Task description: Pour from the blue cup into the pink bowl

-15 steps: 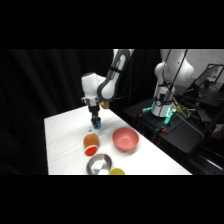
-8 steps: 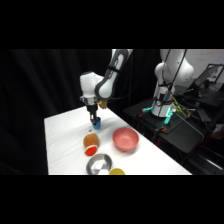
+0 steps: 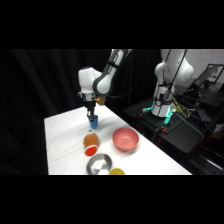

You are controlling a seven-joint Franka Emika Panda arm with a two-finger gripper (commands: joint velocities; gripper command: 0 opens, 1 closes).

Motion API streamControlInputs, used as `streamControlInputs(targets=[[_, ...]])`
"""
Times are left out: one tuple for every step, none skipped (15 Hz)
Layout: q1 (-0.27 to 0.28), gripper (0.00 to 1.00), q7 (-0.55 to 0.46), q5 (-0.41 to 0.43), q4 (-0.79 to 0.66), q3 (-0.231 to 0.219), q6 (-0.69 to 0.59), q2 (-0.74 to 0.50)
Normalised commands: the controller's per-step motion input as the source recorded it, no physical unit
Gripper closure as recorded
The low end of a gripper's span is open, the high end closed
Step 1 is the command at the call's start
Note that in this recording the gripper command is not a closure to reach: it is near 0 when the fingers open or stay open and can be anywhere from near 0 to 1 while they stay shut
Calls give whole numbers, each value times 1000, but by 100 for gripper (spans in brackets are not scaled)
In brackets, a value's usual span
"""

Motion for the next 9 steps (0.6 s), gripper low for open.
streamControlInputs(targets=[[251, 3, 311, -406, -158, -236, -427, -709], [251, 3, 310, -437, -153, -192, -479, -749], [245, 3, 324, -457, -128, -136, -519, -739], [215, 4, 282, -407, -99, -46, -528, -697], [186, 4, 249, -348, -63, 36, -513, -623], [163, 4, 228, -299, -30, 106, -483, -533], [149, 4, 191, -234, -22, 172, -437, -459], [129, 3, 146, -165, -18, 210, -381, -380], [132, 3, 90, -67, -40, 249, -328, -326]])
